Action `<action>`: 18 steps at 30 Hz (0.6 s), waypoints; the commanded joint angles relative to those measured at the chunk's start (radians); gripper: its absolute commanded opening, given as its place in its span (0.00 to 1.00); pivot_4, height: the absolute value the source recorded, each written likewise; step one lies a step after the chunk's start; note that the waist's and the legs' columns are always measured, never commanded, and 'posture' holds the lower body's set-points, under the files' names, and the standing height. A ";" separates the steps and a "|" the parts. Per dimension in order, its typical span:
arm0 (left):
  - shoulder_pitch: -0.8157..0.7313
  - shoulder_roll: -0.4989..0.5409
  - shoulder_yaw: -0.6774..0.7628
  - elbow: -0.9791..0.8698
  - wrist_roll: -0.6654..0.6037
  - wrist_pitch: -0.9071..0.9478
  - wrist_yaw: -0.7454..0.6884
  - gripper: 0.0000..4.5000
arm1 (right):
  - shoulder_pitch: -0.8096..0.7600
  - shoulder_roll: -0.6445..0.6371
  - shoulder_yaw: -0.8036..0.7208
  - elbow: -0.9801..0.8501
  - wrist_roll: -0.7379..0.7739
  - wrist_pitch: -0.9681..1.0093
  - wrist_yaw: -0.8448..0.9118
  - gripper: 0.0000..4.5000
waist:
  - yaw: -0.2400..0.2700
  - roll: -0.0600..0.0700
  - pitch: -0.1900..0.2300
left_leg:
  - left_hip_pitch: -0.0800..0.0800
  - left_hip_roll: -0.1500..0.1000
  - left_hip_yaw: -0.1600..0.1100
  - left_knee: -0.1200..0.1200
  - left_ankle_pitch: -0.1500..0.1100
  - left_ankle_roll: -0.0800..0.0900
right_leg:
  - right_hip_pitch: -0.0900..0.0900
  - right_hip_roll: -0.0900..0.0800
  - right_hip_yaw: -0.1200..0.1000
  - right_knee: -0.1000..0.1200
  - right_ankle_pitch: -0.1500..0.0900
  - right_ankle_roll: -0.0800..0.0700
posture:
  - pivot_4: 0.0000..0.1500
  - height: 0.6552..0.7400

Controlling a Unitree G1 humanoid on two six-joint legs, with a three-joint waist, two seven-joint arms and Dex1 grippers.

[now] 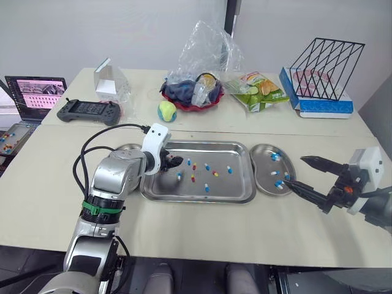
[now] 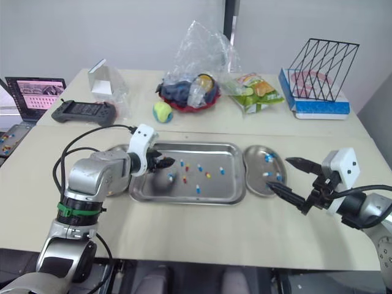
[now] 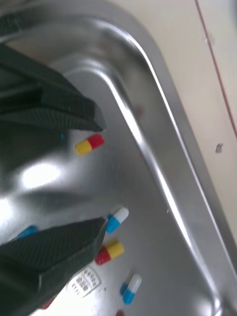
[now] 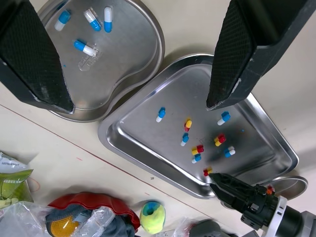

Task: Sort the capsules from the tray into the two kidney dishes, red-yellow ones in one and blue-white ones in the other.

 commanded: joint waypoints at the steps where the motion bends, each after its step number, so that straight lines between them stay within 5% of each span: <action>1: 0.011 0.005 -0.009 -0.038 0.002 -0.041 0.018 0.59 | -0.011 -0.014 -0.006 -0.015 0.010 -0.013 0.009 1.00 | 0.002 0.000 0.000 | 0.000 0.000 0.000 0.000 0.000 0.000 | 0.000 0.000 0.000 0.000 0.000 0.000 | 1.00 0.98; 18: 0.026 -0.024 -0.084 0.076 0.043 -0.143 0.067 0.59 | -0.016 -0.010 0.013 -0.029 0.005 0.005 -0.020 1.00 | 0.016 0.000 0.000 | 0.000 0.000 0.000 0.000 0.000 0.000 | 0.000 0.000 0.000 0.000 0.000 0.000 | 1.00 0.98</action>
